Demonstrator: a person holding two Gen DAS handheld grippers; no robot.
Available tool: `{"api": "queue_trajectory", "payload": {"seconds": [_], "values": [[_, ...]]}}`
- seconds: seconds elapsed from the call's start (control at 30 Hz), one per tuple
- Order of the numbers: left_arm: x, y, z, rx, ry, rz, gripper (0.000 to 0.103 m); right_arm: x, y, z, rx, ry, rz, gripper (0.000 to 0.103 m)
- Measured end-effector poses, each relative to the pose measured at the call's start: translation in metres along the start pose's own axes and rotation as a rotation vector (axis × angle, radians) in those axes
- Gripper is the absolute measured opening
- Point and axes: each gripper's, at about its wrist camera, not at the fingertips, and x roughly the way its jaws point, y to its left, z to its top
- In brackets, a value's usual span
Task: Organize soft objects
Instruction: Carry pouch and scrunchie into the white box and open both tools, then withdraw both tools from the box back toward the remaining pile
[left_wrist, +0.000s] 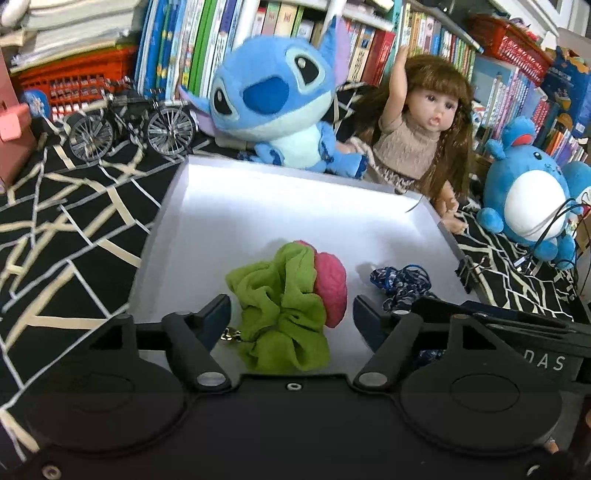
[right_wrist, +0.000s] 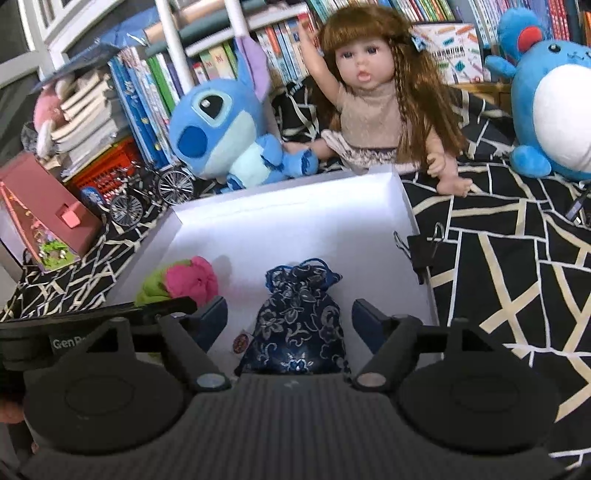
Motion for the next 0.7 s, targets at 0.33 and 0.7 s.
{"api": "queue_trajectory", "payload": {"seconds": [0.33, 0.7], "values": [[-0.069, 0.002, -0.018, 0.030, -0.121, -0.048, 0.092, -0.059, 0.015, -0.017, -0.138, -0.127, 0.022, 0.095], [-0.127, 0.019, -0.071, 0.051, -0.227, -0.006, 0.097, -0.108, 0.013, -0.066, -0.205, -0.241, -0.004, 0.103]]}}
